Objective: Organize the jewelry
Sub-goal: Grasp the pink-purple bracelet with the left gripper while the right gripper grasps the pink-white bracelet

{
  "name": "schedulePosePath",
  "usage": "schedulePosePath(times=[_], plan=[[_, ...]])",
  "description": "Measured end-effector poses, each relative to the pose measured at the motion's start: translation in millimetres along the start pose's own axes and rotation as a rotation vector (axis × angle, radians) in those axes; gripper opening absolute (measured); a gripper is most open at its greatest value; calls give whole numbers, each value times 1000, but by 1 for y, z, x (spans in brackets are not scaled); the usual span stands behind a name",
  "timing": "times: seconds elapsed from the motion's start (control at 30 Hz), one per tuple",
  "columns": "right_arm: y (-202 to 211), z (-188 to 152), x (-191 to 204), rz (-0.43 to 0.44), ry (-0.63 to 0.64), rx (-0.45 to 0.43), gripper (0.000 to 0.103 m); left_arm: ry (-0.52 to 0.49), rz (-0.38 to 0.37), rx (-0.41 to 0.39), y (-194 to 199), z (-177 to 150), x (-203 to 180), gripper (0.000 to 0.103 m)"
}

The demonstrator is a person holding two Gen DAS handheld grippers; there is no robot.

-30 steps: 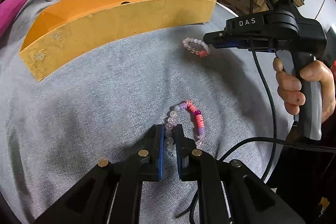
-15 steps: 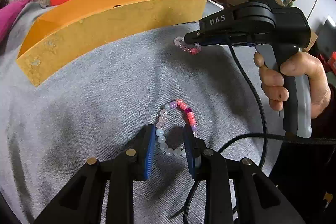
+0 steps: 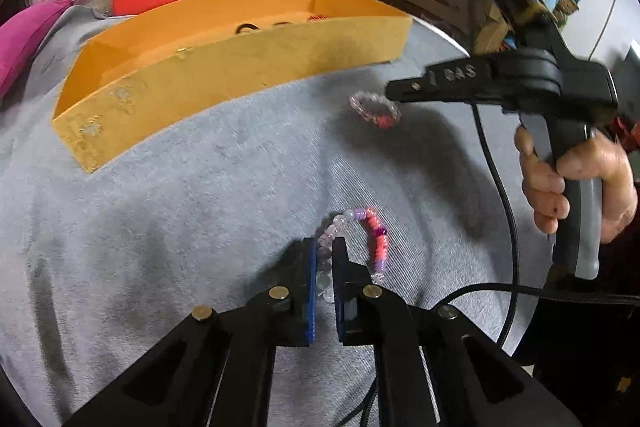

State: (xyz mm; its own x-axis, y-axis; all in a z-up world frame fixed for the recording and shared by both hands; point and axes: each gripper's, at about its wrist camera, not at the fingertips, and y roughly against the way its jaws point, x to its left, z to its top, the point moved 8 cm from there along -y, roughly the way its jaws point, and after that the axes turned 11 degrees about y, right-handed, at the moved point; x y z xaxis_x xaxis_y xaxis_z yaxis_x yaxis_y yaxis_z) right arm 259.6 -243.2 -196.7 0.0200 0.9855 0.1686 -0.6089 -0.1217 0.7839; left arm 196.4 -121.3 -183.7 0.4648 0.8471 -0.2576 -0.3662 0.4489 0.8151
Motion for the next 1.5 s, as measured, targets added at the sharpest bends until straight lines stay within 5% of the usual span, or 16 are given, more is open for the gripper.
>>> schedulePosePath(times=[0.5,0.63,0.77,0.87,0.9,0.93,1.5], plan=[[1,-3,-14,38,-82,37,12,94,25,-88,24,17,39,8],[-6,-3,-9,44,-83,55,32,104,26,-97,28,18,42,8],[-12,-1,-6,34,-71,51,33,113,26,-107,31,19,45,8],[-17,-2,-2,-3,-20,54,31,123,29,-114,35,19,50,8],[-17,-2,1,-21,7,48,26,126,29,-117,36,20,51,8],[-17,-2,3,-31,36,48,9,129,30,-120,37,20,52,8],[28,18,24,74,91,-131,9,162,24,-162,44,34,55,8]])
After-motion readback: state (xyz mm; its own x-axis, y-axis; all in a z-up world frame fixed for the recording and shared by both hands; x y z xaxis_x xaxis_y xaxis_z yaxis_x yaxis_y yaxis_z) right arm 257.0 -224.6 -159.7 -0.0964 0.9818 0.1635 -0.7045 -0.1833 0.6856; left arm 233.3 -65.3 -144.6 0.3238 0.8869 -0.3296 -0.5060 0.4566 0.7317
